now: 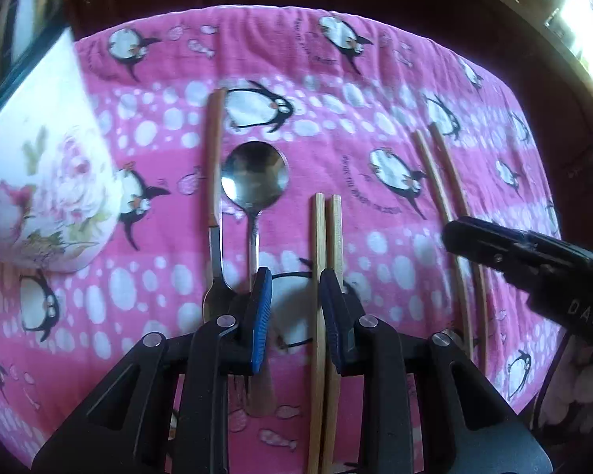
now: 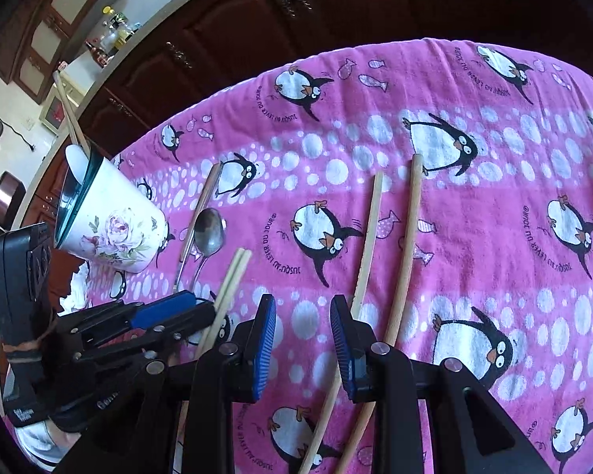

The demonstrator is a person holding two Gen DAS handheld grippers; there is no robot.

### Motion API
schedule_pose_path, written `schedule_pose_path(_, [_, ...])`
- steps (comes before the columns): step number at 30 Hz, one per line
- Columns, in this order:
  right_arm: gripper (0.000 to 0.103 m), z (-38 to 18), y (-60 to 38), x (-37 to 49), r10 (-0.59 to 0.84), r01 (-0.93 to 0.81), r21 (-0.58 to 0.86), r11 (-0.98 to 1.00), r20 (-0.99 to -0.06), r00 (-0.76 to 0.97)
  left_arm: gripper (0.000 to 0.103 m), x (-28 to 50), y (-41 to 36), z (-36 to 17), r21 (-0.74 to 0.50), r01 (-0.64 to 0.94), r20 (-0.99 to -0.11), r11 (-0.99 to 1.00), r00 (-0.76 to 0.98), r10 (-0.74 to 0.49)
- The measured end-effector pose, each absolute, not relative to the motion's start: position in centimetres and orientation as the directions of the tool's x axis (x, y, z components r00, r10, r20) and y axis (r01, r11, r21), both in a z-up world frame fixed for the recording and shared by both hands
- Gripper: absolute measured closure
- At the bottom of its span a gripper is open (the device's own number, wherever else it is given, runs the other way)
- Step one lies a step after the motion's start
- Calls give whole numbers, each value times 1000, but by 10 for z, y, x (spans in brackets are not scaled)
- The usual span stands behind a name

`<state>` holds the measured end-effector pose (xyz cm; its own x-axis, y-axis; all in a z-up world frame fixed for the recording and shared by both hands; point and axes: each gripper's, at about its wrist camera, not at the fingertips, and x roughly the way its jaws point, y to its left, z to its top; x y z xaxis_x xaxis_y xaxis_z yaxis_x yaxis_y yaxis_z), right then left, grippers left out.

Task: Organize utensils
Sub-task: 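Close the left gripper on a wooden chopstick while the right gripper grasps chopsticks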

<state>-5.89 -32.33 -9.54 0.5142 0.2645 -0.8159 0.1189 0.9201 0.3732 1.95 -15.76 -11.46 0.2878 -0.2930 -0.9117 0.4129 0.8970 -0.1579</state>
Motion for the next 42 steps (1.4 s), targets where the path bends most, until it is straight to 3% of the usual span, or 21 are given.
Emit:
schedule_pose_path(15, [76, -95, -333, -54, 256, 134, 374, 918, -815, 519, 78, 26, -175, -112, -116, 452, -916, 884, 295, -272])
schedule_pose_path(20, [76, -95, -332, -55, 258, 132, 374, 918, -815, 518, 78, 28, -169, -108, -197, 456, -913, 868, 238, -332])
schedule_pose_path(23, [76, -95, -331, -54, 262, 129, 377, 917, -814, 518, 78, 26, -177, -109, -118, 478, -921, 870, 276, -277])
schedule_pose_path(42, [76, -94, -344, -16, 222, 122, 325, 938, -832, 508, 79, 50, -170, -107, -132, 431, -923, 893, 274, -269])
